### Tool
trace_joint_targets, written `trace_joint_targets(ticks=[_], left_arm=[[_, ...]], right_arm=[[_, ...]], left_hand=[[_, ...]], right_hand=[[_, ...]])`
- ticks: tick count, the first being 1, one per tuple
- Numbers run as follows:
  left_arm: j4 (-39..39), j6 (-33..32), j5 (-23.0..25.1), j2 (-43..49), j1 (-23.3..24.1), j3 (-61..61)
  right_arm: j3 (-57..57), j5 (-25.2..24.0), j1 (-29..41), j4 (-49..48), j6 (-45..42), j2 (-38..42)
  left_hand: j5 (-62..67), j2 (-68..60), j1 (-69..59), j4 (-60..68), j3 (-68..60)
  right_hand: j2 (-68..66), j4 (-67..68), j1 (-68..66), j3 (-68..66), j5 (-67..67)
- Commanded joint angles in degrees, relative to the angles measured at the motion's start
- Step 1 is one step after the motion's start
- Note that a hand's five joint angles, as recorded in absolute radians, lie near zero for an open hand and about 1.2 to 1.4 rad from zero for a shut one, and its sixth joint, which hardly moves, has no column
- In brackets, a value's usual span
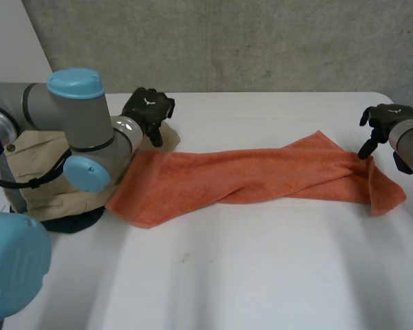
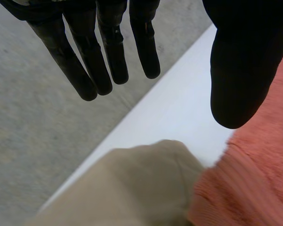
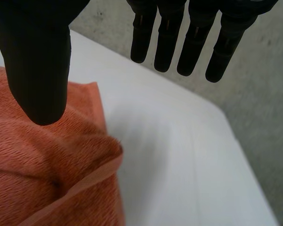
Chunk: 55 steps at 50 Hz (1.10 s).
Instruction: Fold the laundry.
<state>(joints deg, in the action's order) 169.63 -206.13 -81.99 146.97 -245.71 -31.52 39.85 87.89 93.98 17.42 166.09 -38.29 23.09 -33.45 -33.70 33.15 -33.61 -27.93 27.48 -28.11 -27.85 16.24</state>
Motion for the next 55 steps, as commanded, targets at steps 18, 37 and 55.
trace_joint_targets(ticks=[18, 37, 55], left_arm=[[-17.93, -2.96, 0.61, 15.19, 0.41, 22.38], [-11.71, -5.78, -1.94, 13.79, 0.23, 30.90], [14.94, 12.94, -3.61, -17.06, -0.38, 5.53]], right_arm=[[-15.68, -4.13, -2.75, 4.29, 1.43, 14.20], [-23.94, -5.19, -3.27, 2.02, 1.96, 12.81], [0.65, -12.30, -2.66, -24.28, 11.27, -16.99]], left_hand=[[14.95, -14.59, -14.34, 14.90, -14.43], [46.91, -46.55, -46.30, 46.85, -46.39], [46.91, -46.55, -46.30, 46.85, -46.39]], right_hand=[[-16.18, 16.64, -16.00, -16.26, 17.88], [-52.07, 52.52, -51.89, -52.15, 53.76], [-52.07, 52.52, -51.89, -52.15, 53.76]])
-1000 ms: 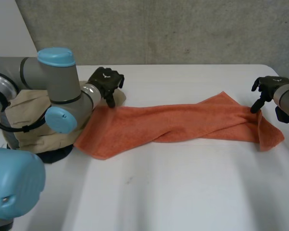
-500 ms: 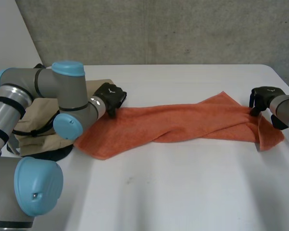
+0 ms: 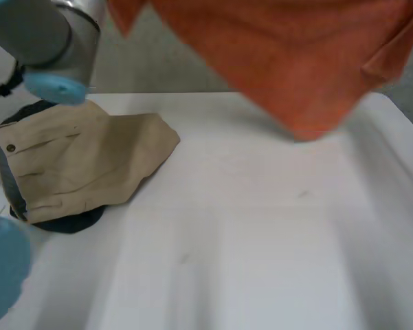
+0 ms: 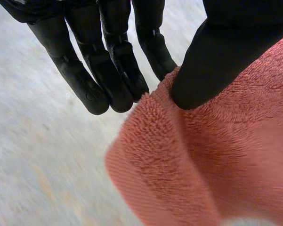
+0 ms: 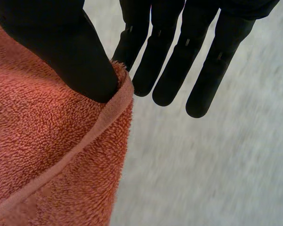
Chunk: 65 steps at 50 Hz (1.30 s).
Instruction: Fold the laundry.
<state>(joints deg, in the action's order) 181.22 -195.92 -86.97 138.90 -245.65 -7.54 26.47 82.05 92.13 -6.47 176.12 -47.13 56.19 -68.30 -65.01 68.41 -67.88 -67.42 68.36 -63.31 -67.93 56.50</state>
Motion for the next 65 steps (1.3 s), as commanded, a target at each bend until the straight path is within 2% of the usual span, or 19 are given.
trace_joint_targets(ticks=[1, 3, 9, 14, 18, 19, 23, 25, 27, 30, 34, 43, 48, 52, 58, 65], left_arm=[[3.35, 2.56, 1.45, -9.43, -0.27, -21.09], [3.17, 2.30, 1.63, -10.48, -0.18, -29.06], [2.21, 0.37, 1.19, -10.32, -0.09, -47.88], [0.10, -4.29, -1.09, -7.94, -0.09, -55.56], [-3.67, -8.33, -5.57, -8.64, -0.09, -56.98], [-5.77, -9.65, -7.23, -9.69, 0.35, -56.98], [-8.69, -10.71, -9.18, -13.81, 2.71, -56.19], [-8.43, -10.63, -9.09, -15.14, 4.03, -55.31], [-7.90, -10.54, -8.48, -15.67, 5.61, -52.95], [-7.90, -10.54, -7.08, -14.27, 6.76, -48.73], [-9.83, -10.98, -4.79, -7.16, 8.43, -38.02], [-29.41, -12.03, -1.46, 16.63, 8.70, -1.23], [-34.18, -17.38, 2.24, 26.15, 6.77, 13.67], [-35.41, -23.18, 5.05, 30.03, 5.80, 17.99], [-34.89, -30.39, 4.97, 30.91, 4.05, 14.93], [-33.83, -34.00, 5.49, 31.26, 2.11, 13.34]], right_arm=[[16.05, -7.34, -0.90, 0.40, 1.15, -8.59], [23.14, -10.05, -1.60, 3.38, 0.45, -9.90], [40.99, -14.19, -3.10, 6.12, -5.59, -11.93], [49.29, -14.29, -2.49, 5.77, -13.86, -9.48], [50.35, -12.62, -2.75, 6.82, -18.88, -7.45], [50.44, -12.10, -2.92, 7.61, -19.50, -7.45], [50.35, -11.74, -3.01, 8.23, -19.24, -7.89], [50.44, -11.74, -3.01, 8.23, -18.89, -8.50], [50.79, -11.83, -2.93, 8.23, -18.10, -9.64], [51.14, -11.83, -3.01, 8.14, -17.13, -10.35], [52.02, -11.74, -2.57, 7.79, -16.43, -10.88], [52.37, -11.91, -2.57, 6.83, -16.69, -10.62], [52.28, -12.09, -2.49, 6.74, -16.69, -10.35], [52.46, -12.09, -2.31, 6.74, -16.78, -10.44], [52.81, -12.09, -1.96, 6.74, -16.86, -10.53], [52.90, -11.92, -1.96, 6.74, -17.22, -10.70]], left_hand=[[13.81, -11.70, -14.99, 11.59, -12.12], [13.81, -11.70, -14.99, 11.59, -12.12], [13.81, -11.70, -14.99, 11.59, -12.12], [13.81, -11.70, -14.99, 11.59, -12.12], [12.17, -10.05, -13.34, 9.95, -10.47], [0.99, 1.12, -2.17, -1.23, 0.70], [-24.44, 26.55, 23.27, -26.66, 26.14], [-29.54, 31.65, 28.37, -31.76, 31.24], [-34.09, 36.20, 32.91, -36.30, 35.78], [-34.44, 36.56, 33.27, -36.66, 36.14], [-32.94, 35.05, 31.76, -35.15, 34.63], [-27.88, 30.00, 26.71, -30.10, 29.58], [-28.56, 30.67, 27.38, -30.77, 30.25], [-28.73, 30.84, 27.55, -30.94, 30.42], [-28.73, 30.84, 27.55, -30.94, 30.42], [-28.89, 31.01, 27.72, -31.11, 30.59]], right_hand=[[-12.58, 11.64, -16.69, -12.07, 13.50], [-12.58, 11.64, -16.69, -12.07, 13.50], [-12.58, 11.64, -16.69, -12.07, 13.50], [-12.58, 11.64, -16.69, -12.07, 13.50], [-12.58, 11.64, -16.69, -12.07, 13.50], [-12.58, 11.64, -16.69, -12.07, 13.50], [-12.58, 11.64, -16.69, -12.07, 13.50], [-12.58, 11.64, -16.69, -12.07, 13.50], [-12.58, 11.64, -16.69, -12.07, 13.50], [-12.58, 11.64, -16.69, -12.07, 13.50], [-12.58, 11.64, -16.69, -12.07, 13.50], [-12.58, 11.64, -16.69, -12.07, 13.50], [-12.58, 11.64, -16.69, -12.07, 13.50], [-12.58, 11.64, -16.69, -12.07, 13.50], [-12.58, 11.64, -16.69, -12.07, 13.50], [-12.58, 11.64, -16.69, -12.07, 13.50]])
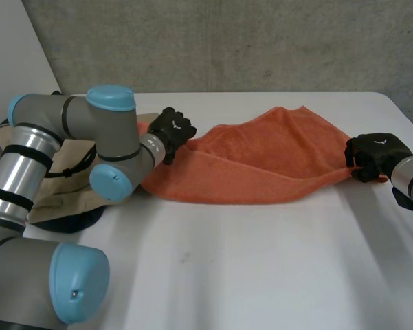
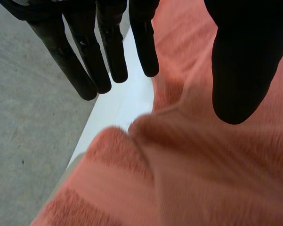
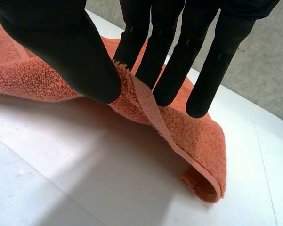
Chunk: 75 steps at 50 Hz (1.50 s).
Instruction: Fold the laundry.
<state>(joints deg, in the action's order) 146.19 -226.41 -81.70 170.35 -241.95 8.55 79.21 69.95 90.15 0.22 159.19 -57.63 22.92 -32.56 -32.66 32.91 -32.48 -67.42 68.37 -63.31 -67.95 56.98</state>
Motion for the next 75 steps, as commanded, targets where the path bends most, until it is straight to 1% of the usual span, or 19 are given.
trace_joint_targets(ticks=[1, 11, 14, 17, 19, 20, 23, 27, 31, 35, 39, 51, 53, 54, 55, 60, 67, 70, 75], left_arm=[[1.11, -3.86, 0.40, -0.19, -1.68, -2.75], [-2.23, -6.15, 1.02, 0.16, -2.04, -4.33], [-2.40, -6.24, 0.32, -1.59, -1.77, -5.91], [-2.23, -4.75, -3.10, -6.77, -0.98, -9.94], [-1.88, -2.73, -4.68, -10.37, -0.98, -13.28], [-1.27, -0.02, -5.65, -14.22, -0.81, -17.74], [0.31, 3.77, -5.31, -20.48, -0.81, -26.01], [5.23, 5.81, -3.38, -29.88, -1.07, -41.31], [15.58, 1.69, -1.97, -37.00, -2.29, -56.50], [23.58, -3.14, -1.70, -37.37, -3.44, -62.41], [27.03, -5.97, -2.14, -33.96, -4.67, -62.43], [19.93, -4.57, -2.67, -25.86, -4.15, -55.23], [19.31, -4.48, -2.76, -25.68, -3.97, -54.87], [18.61, -4.39, -3.02, -26.03, -3.62, -54.78], [18.34, -4.30, -3.20, -26.47, -3.53, -54.78], [17.11, -2.72, -6.18, -29.19, -2.30, -56.18], [14.30, -1.49, -9.00, -38.06, -1.68, -66.28], [13.24, -1.58, -9.44, -43.69, -1.51, -73.48], [10.43, -2.72, -8.91, -50.10, -1.16, -83.94]], right_arm=[[0.16, 0.18, 0.02, 0.05, -0.29, -0.29], [1.12, 0.27, -0.24, -0.04, -0.29, -0.82], [0.95, 0.36, -0.50, -0.04, -0.29, -0.91], [0.86, 0.45, -0.76, 0.05, -0.02, -1.17], [0.77, 0.54, -0.94, 0.22, 0.06, -1.69], [0.60, 0.62, -1.12, 0.31, 0.33, -2.48], [0.33, 0.62, -1.29, 0.40, 1.03, -3.45], [-0.19, 0.80, -1.38, 0.40, 2.00, -3.63], [-0.20, 0.80, -1.21, 0.49, 1.83, -3.11], [-0.11, 0.89, -0.86, 0.84, 1.39, -2.93], [0.15, 0.97, -0.68, 1.63, 1.12, -3.10], [0.33, 0.89, -2.26, 2.60, 1.30, -3.54], [0.33, 0.89, -2.52, 2.68, 1.38, -3.63], [0.33, 0.89, -2.61, 2.77, 1.38, -3.63], [0.42, 0.89, -2.79, 3.12, 1.38, -3.72], [0.59, 0.54, -3.49, 5.05, 1.47, -4.77], [0.60, 0.36, -4.63, 12.61, -1.16, -7.84], [0.77, 0.10, -5.69, 19.01, -5.98, -10.30], [2.78, -0.61, -7.09, 33.59, -19.32, -13.82]], left_hand=[[4.21, -4.57, -4.47, 4.22, -4.65], [3.19, -3.56, -3.46, 3.21, -3.63], [8.38, -8.75, -8.65, 8.40, -8.83], [13.79, -14.16, -14.06, 13.81, -14.24], [11.62, -11.98, -11.88, 11.64, -12.06], [6.28, -6.64, -6.54, 6.29, -6.72], [2.70, -3.06, -2.96, 2.71, -3.14], [1.68, -2.05, -1.95, 1.70, -2.13], [3.02, -3.39, -3.29, 3.04, -3.46], [1.35, -1.71, -1.61, 1.36, -1.79], [1.84, -2.21, -2.11, 1.86, -2.29], [11.08, -11.44, -11.34, 11.09, -11.52], [21.63, -22.00, -21.89, 21.65, -22.07], [40.35, -40.71, -40.61, 40.36, -40.79], [47.01, -47.38, -47.27, 47.03, -47.45], [47.08, -47.44, -47.34, 47.09, -47.52], [47.08, -47.44, -47.34, 47.09, -47.52], [47.08, -47.44, -47.34, 47.09, -47.52], [47.08, -47.44, -47.34, 47.09, -47.52]], right_hand=[[-12.58, 11.63, -16.69, -12.05, 13.02], [-12.58, 11.63, -16.69, -12.05, 13.02], [-12.58, 11.63, -16.69, -12.05, 13.02], [-12.58, 11.63, -16.69, -12.05, 13.02], [-12.58, 11.63, -16.69, -12.05, 13.02], [-12.58, 11.63, -16.69, -12.05, 13.02], [-12.58, 11.63, -16.69, -12.05, 13.02], [-12.58, 11.63, -16.69, -12.05, 13.02], [-12.58, 11.63, -16.69, -12.05, 13.02], [-12.58, 11.63, -16.69, -12.05, 13.02], [-12.58, 11.63, -16.69, -12.05, 13.02], [-12.58, 11.63, -16.69, -12.05, 13.02], [-12.58, 11.63, -16.69, -12.05, 13.02], [-12.58, 11.63, -16.69, -12.05, 13.02], [-12.58, 11.63, -16.69, -12.05, 13.02], [-12.58, 11.63, -16.69, -12.05, 13.02], [-12.58, 11.63, -16.69, -12.05, 13.02], [-12.58, 11.63, -16.69, -12.05, 13.02], [-12.58, 11.63, -16.69, -12.05, 13.02]])
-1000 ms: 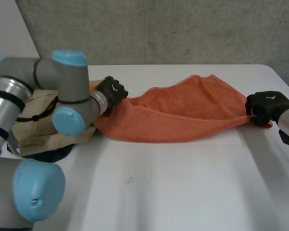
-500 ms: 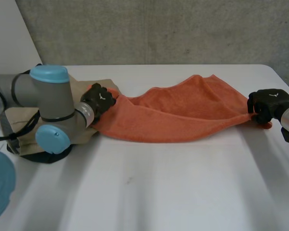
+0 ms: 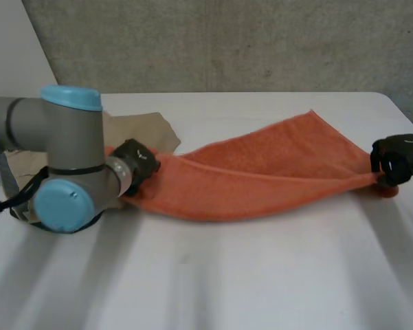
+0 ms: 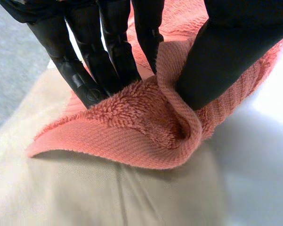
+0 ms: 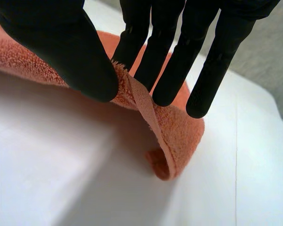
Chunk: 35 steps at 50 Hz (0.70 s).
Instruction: Fold the laundry.
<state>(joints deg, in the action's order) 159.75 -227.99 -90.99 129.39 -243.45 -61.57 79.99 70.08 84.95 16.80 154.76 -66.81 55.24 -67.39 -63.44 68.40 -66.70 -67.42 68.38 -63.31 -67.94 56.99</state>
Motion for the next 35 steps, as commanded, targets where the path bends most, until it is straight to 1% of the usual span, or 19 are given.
trace_joint_targets(ticks=[1, 4, 6, 8, 10, 11, 13, 15, 17, 21, 25, 27, 31, 35], left_arm=[[-3.30, -1.40, 0.37, -9.42, 0.43, -14.80], [-2.17, -2.63, 0.55, -9.51, 0.61, -15.69], [-1.03, -2.90, 0.37, -9.33, 0.61, -14.81], [0.99, -2.55, -0.07, -9.60, 0.87, -12.54], [2.58, -1.68, -0.16, -9.51, 1.31, -10.68], [3.98, -0.19, -0.33, -9.25, 2.09, -8.59], [5.39, 1.92, -0.42, -9.07, 2.98, -6.55], [6.62, 5.43, -0.16, -7.59, 4.29, -3.32], [6.72, 7.55, 0.10, -5.83, 5.00, -0.93], [5.14, 11.68, 1.25, -0.38, 6.14, 5.22], [1.36, 13.97, 2.56, 5.60, 6.15, 11.02], [-1.61, 15.11, 3.18, 8.58, 5.88, 13.65], [-5.84, 17.13, 4.84, 11.05, 5.09, 16.13], [-6.12, 18.46, 6.08, 11.67, 4.56, 15.87]], right_arm=[[2.54, -1.00, -1.90, 18.61, -16.49, -4.82], [4.55, -2.22, -1.37, 19.07, -20.62, -4.83], [5.70, -2.41, -0.76, 17.58, -20.37, -4.65], [6.75, -2.32, -0.06, 14.25, -19.15, -4.56], [7.28, -2.06, 0.30, 11.95, -17.92, -4.56], [7.64, -1.97, 0.56, 9.94, -16.43, -4.56], [7.90, -1.97, 0.65, 8.17, -14.76, -4.82], [7.99, -1.97, 0.83, 6.51, -12.21, -5.09], [8.17, -1.97, 0.83, 5.53, -10.97, -5.52], [8.69, -2.05, 1.00, 4.21, -9.04, -6.84], [9.48, -2.23, 1.00, 2.54, -8.42, -7.55], [10.01, -2.14, 0.92, 1.23, -8.59, -7.55], [10.80, -2.23, 0.83, -0.18, -8.77, -7.29], [11.15, -2.32, 0.65, -0.80, -8.86, -7.28]], left_hand=[[14.76, -12.61, -16.56, 11.60, -13.30], [14.76, -12.61, -16.56, 11.60, -13.30], [-5.48, 7.63, 3.68, -8.63, 6.93], [-21.31, 23.46, 19.51, -24.47, 22.77], [-24.07, 26.22, 22.27, -27.22, 25.53], [-28.41, 30.56, 26.61, -31.56, 29.87], [-32.14, 34.29, 30.34, -35.29, 33.60], [-32.49, 34.64, 30.69, -35.65, 33.95], [-32.32, 34.47, 30.52, -35.48, 33.78], [-28.79, 30.95, 27.00, -31.95, 30.25], [-23.25, 25.40, 21.45, -26.40, 24.71], [-23.24, 25.39, 21.44, -26.39, 24.70], [-23.24, 25.39, 21.44, -26.39, 24.70], [-23.74, 25.89, 21.94, -26.90, 25.20]], right_hand=[[-12.58, 11.62, -16.69, -12.06, 13.01], [-12.58, 11.62, -16.69, -12.06, 13.01], [-12.58, 11.62, -16.69, -12.06, 13.01], [-12.58, 11.62, -16.69, -12.06, 13.01], [-12.58, 11.62, -16.69, -12.06, 13.01], [-12.58, 11.62, -16.69, -12.06, 13.01], [-12.58, 11.62, -16.69, -12.06, 13.01], [-12.58, 11.62, -16.69, -12.06, 13.01], [-12.58, 11.62, -16.69, -12.06, 13.01], [-12.58, 11.62, -16.69, -12.06, 13.01], [-12.58, 11.62, -16.69, -12.06, 13.01], [-12.58, 11.62, -16.69, -12.06, 13.01], [-12.58, 11.62, -16.69, -12.06, 13.01], [-12.58, 11.62, -16.69, -12.06, 13.01]])
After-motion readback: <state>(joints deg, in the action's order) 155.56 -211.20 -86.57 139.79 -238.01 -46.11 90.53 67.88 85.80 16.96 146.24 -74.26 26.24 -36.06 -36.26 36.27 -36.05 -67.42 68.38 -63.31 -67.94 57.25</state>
